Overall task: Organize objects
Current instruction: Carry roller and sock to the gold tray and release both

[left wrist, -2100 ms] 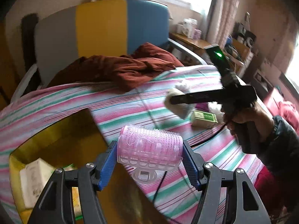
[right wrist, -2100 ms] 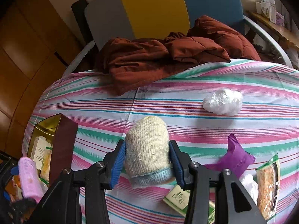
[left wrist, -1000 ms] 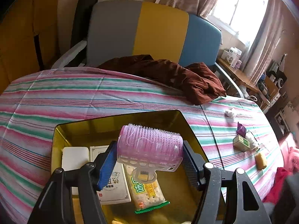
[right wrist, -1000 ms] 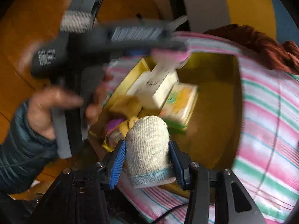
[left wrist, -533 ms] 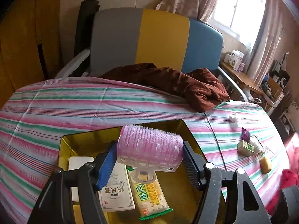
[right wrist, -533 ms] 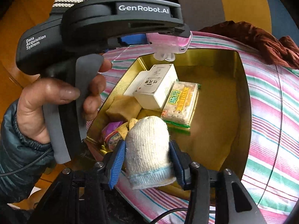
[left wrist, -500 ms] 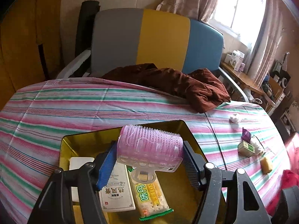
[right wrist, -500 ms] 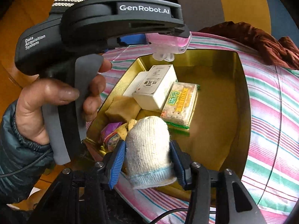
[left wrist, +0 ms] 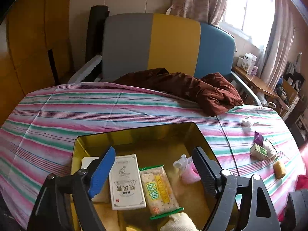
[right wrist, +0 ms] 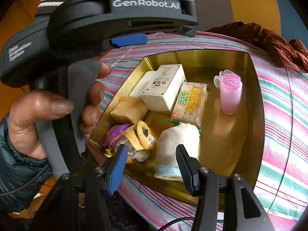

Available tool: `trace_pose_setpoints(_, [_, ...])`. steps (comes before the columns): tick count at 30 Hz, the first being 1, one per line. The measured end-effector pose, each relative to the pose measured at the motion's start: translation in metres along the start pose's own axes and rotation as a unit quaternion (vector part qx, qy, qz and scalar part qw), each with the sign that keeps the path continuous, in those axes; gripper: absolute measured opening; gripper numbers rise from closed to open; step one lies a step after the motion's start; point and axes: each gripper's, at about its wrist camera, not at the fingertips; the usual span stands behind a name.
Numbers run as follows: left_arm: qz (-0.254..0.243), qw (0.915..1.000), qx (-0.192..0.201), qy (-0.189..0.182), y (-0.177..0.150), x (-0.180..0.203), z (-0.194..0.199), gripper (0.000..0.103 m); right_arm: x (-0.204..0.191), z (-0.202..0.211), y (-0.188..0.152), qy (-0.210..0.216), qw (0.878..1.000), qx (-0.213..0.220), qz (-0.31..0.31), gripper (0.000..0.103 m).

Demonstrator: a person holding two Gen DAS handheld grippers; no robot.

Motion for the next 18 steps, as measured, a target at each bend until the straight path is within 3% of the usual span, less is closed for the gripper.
trace_pose_setpoints(8, [-0.015, 0.9995, 0.024, 0.011, -0.009, 0.004, 0.031, 0.088, 0.002, 0.021, 0.0, -0.017, 1.0, 0.017, -0.006, 0.055])
trace_pose_setpoints(18, [-0.009, 0.9994, 0.031, 0.013, -0.027, 0.008, 0.052, 0.095, 0.008, 0.062, 0.003, -0.093, 0.994, 0.061, 0.007, 0.058])
Point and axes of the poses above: each gripper's, at about its wrist camera, not at the fingertips, and z roughly against the way its jaws point, x to its right, y to its top, and after that the axes turned 13 degrees about x, right-handed
